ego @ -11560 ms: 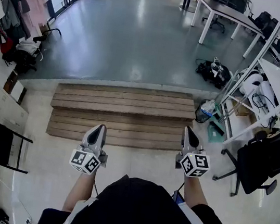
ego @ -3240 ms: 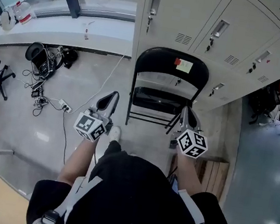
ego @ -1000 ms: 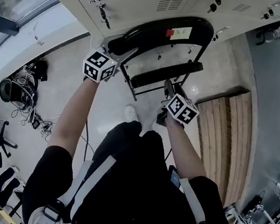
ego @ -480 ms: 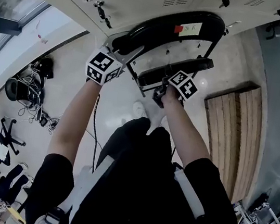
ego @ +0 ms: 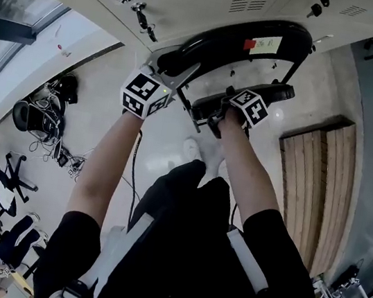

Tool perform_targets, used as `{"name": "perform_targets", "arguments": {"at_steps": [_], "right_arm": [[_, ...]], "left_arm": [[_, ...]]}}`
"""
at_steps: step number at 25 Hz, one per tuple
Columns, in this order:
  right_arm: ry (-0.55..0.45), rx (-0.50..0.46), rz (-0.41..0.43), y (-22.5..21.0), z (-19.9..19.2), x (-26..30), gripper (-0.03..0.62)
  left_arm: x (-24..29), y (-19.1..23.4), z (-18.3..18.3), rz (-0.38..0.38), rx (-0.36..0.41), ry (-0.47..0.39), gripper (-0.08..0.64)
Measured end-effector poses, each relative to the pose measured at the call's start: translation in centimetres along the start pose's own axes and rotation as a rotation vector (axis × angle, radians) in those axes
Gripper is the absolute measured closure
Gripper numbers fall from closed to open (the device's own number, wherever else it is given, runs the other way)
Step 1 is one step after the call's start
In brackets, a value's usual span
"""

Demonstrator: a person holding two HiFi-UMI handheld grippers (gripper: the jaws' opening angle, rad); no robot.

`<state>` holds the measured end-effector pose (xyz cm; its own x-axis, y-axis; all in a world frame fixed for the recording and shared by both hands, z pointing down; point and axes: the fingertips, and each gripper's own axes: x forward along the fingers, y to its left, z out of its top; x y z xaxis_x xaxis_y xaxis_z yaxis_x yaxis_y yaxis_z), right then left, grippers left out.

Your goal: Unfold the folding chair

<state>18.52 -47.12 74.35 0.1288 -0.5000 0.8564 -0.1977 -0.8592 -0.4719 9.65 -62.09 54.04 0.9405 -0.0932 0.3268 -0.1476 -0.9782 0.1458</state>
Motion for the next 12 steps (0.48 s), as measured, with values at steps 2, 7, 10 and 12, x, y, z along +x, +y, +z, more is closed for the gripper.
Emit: {"name": "perform_targets", "arguments": {"at_steps": [2,7,10,12], "right_arm": [[-0.023,0.014,0.02,0.0,0.1,-0.1,0.388],[-0.068,0.073,0.066,-1.0,-0.4,-0.9,0.393],[-0.08,0.082,0.099,-2.0,-0.6,-1.7,0.396],[-0.084,0.082,0.119,-2.8,-0.9,-2.3,0.399]], "left_arm": [[0.0,0.1,0.1,0.005,0.0,-0.006,0.38],[-0.2,-0.1,-0.1,0.017,-0.007,-0.012,0.387],[-0.2,-0.2,-0.2,0.023,-0.013,-0.009,0.387],[-0.3,-0.4,-0.2,0.027,-0.017,-0.003,0.387]]}}
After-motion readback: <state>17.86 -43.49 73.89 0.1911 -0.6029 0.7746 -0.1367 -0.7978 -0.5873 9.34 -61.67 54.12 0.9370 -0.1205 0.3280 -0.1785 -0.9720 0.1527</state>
